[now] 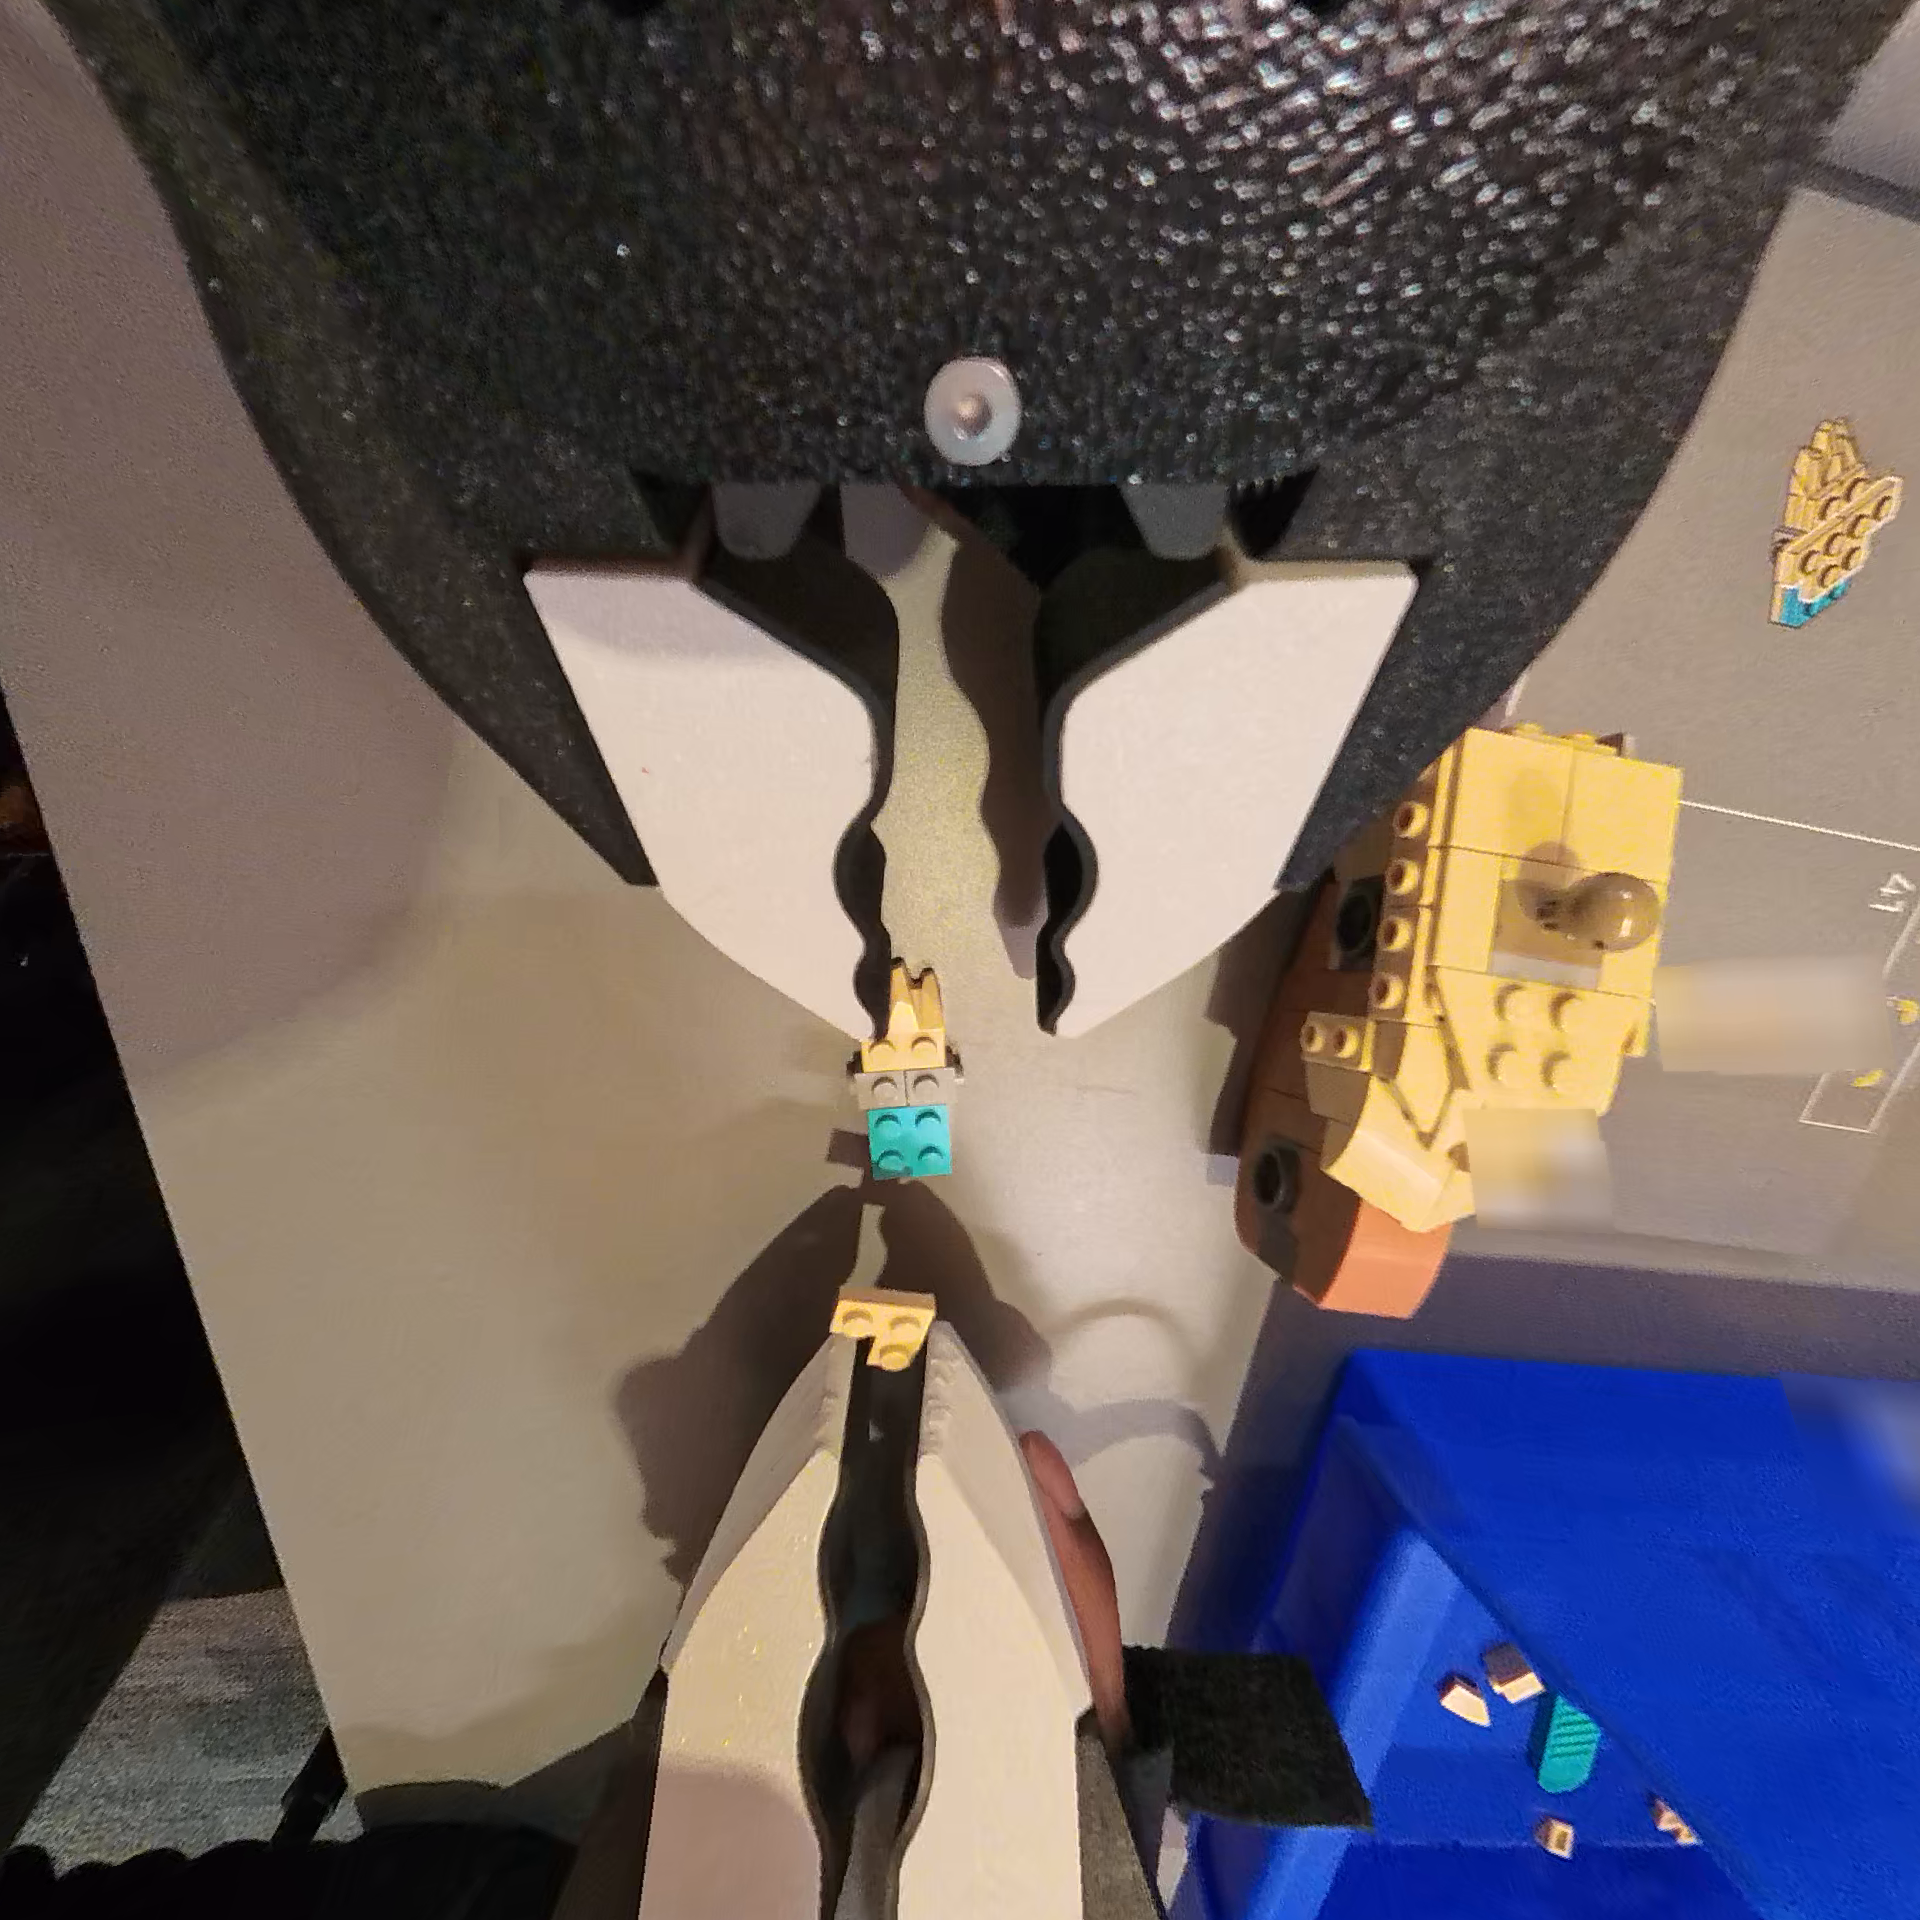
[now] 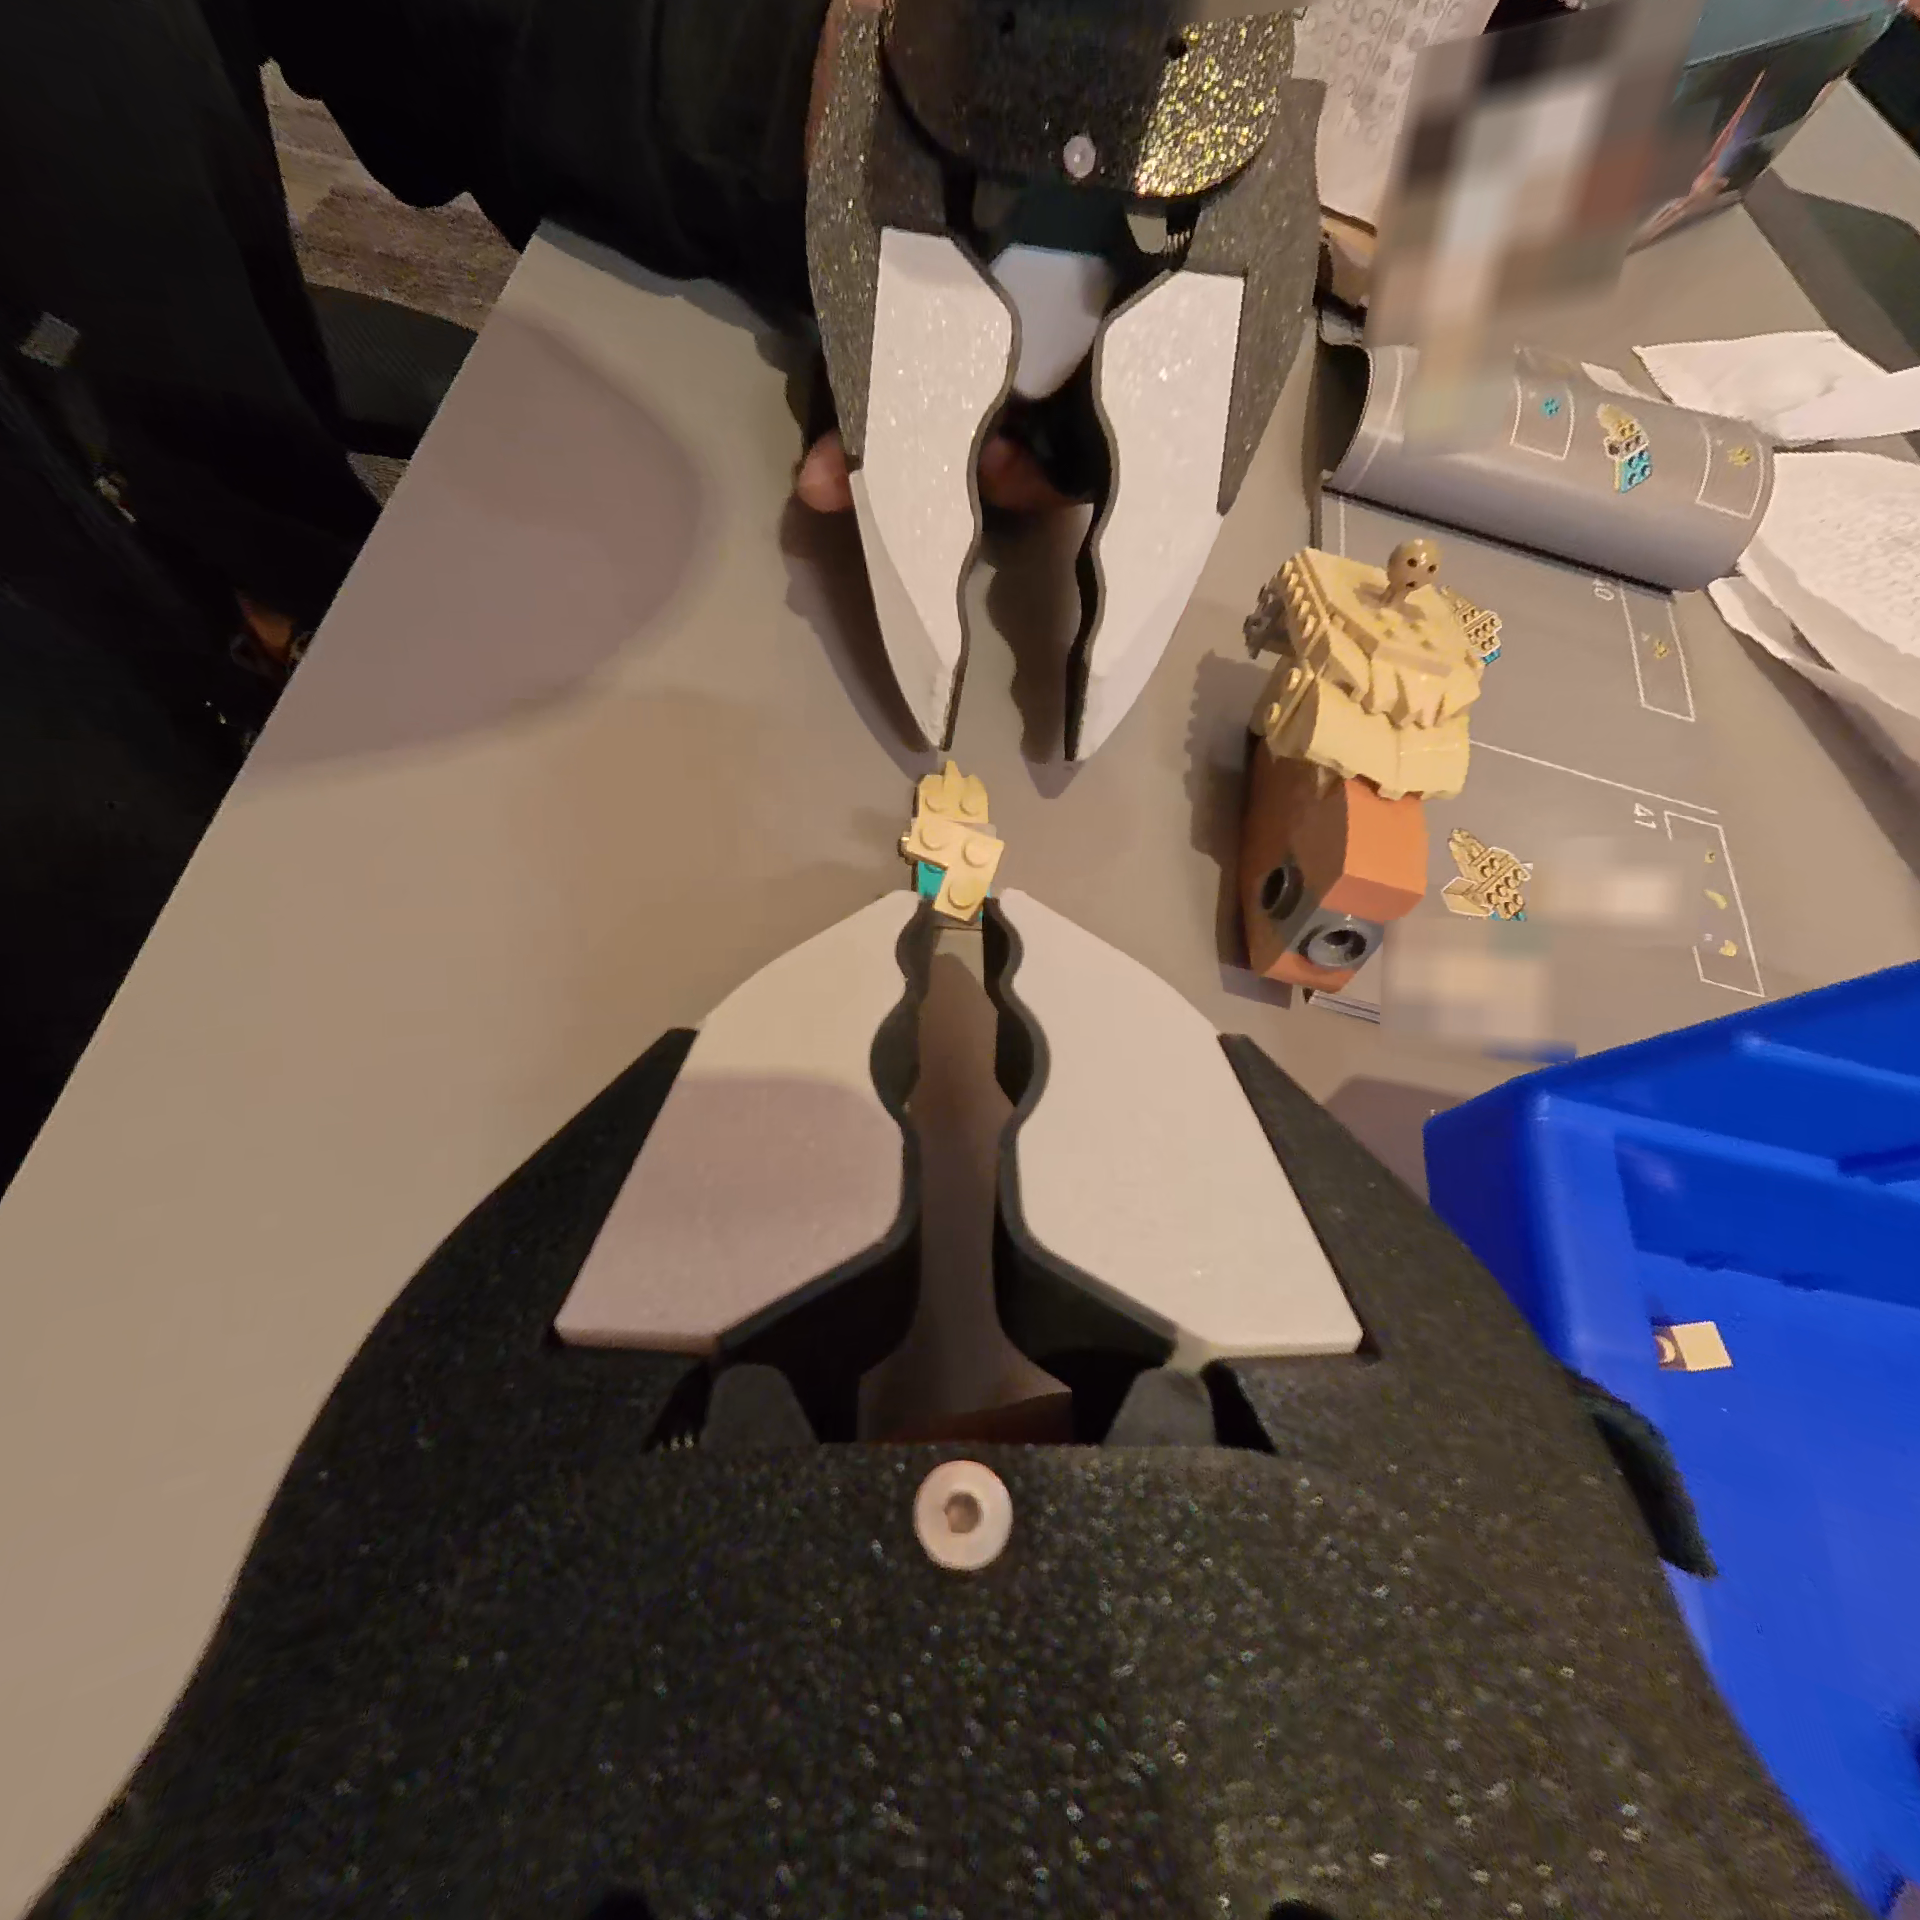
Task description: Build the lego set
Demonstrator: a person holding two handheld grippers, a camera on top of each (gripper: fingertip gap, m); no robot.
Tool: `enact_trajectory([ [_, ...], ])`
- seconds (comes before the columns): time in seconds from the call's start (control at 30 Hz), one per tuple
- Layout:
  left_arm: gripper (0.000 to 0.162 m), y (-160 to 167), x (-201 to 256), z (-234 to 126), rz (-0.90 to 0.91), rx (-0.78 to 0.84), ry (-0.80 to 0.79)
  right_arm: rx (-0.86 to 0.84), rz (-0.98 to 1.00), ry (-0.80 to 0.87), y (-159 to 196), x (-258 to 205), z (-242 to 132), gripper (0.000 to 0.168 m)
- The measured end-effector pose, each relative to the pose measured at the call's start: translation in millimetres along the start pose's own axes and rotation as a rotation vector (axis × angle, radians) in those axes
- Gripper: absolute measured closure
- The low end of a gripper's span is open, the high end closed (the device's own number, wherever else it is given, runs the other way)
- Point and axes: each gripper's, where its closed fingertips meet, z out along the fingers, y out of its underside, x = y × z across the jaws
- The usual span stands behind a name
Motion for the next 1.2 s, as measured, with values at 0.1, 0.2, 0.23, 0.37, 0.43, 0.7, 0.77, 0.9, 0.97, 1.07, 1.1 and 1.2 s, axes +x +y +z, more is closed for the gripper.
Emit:
enact_trajectory([
  [0.1,0.135,-1,-2,-1,-0.012,0.008,-0.003,0.002,-0.003,-0.005,0,-1,0,0.16],
  [0.2,0.136,-7,-5,-6,-0.025,0.065,-0.007,-0.001,-0.012,-0.008,0,-2,0,0.16],
  [0.23,0.136,-11,-7,-8,-0.022,0.092,-0.018,-0.003,-0.011,-0.007,0,-2,0,0.16],
  [0.37,0.136,-24,-14,-13,-0.011,0.178,-0.046,0.002,0.004,-0.006,-1,0,0,0.16],
  [0.43,0.137,-29,-20,-13,0.022,0.211,-0.085,0.005,0.013,-0.005,-1,1,0,0.16],
  [0.7,0.15,-38,-30,-26,0.032,0.31,-0.179,0.013,0.009,-0.002,-2,1,0,0.16],
  [0.77,0.152,-38,-30,-26,0.028,0.311,-0.176,0.024,0.018,-0.006,-3,1,-1,0.16],
  [0.9,0.16,-38,-29,-26,0.024,0.312,-0.168,0.037,0.027,-0.014,-5,1,-3,0.16],
  [0.97,0.162,-37,-29,-27,0.016,0.312,-0.159,0.039,0.029,-0.014,-5,1,-3,0.16],
  [1.07,0.162,-37,-30,-30,-0.001,0.323,-0.151,0.039,0.034,-0.017,-5,1,-3,0.16],
  [1.1,0.162,-36,-30,-30,-0.006,0.321,-0.15,0.04,0.035,-0.018,-5,1,-3,0.16],
  [1.2,0.162,-34,-31,-32,-0.013,0.32,-0.154,0.038,0.037,-0.022,-5,1,-3,0.16],
])
